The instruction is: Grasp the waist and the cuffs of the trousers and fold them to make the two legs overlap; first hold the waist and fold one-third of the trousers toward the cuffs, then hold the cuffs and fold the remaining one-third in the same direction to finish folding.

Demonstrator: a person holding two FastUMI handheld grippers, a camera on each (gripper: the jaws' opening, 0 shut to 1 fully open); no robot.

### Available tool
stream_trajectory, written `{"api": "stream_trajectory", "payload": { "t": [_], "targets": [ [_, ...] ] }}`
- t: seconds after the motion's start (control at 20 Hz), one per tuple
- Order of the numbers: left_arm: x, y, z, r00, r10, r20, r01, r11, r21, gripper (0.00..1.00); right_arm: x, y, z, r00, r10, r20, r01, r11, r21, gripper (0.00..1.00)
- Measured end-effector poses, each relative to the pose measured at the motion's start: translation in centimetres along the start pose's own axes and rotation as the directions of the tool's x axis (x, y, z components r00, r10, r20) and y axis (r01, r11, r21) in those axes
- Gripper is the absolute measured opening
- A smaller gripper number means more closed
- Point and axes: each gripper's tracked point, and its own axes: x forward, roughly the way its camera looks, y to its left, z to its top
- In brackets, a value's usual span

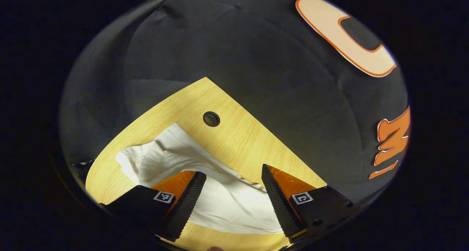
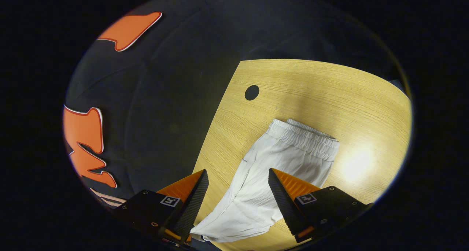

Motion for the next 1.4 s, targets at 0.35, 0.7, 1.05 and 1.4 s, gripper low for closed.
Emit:
{"api": "stream_trajectory", "payload": {
  "t": [0.35, 0.7, 1.05, 1.4],
  "targets": [
    [-0.4, -0.1, -1.0, 1.000, -0.016, -0.010, 0.016, 1.000, 0.002, 1.00, -2.5, -5.1, -0.2, 1.000, -0.025, 0.003, 0.025, 0.999, 0.021, 1.00],
    [-0.9, 0.5, -5.9, 0.999, 0.013, -0.045, -0.012, 1.000, 0.025, 1.00, -2.5, -11.5, -0.5, 0.996, -0.088, -0.010, 0.088, 0.994, 0.066, 0.98],
    [-3.1, 2.3, -9.9, 0.998, 0.051, -0.034, -0.051, 0.999, 0.013, 1.00, 0.0, -14.7, 0.3, 0.990, -0.137, -0.041, 0.140, 0.985, 0.098, 0.99],
    [-5.4, 2.4, -12.7, 0.998, 0.049, -0.025, -0.049, 0.999, -0.003, 1.00, 3.2, -14.5, 0.8, 0.989, -0.127, -0.080, 0.137, 0.980, 0.141, 0.97]
  ]
}}
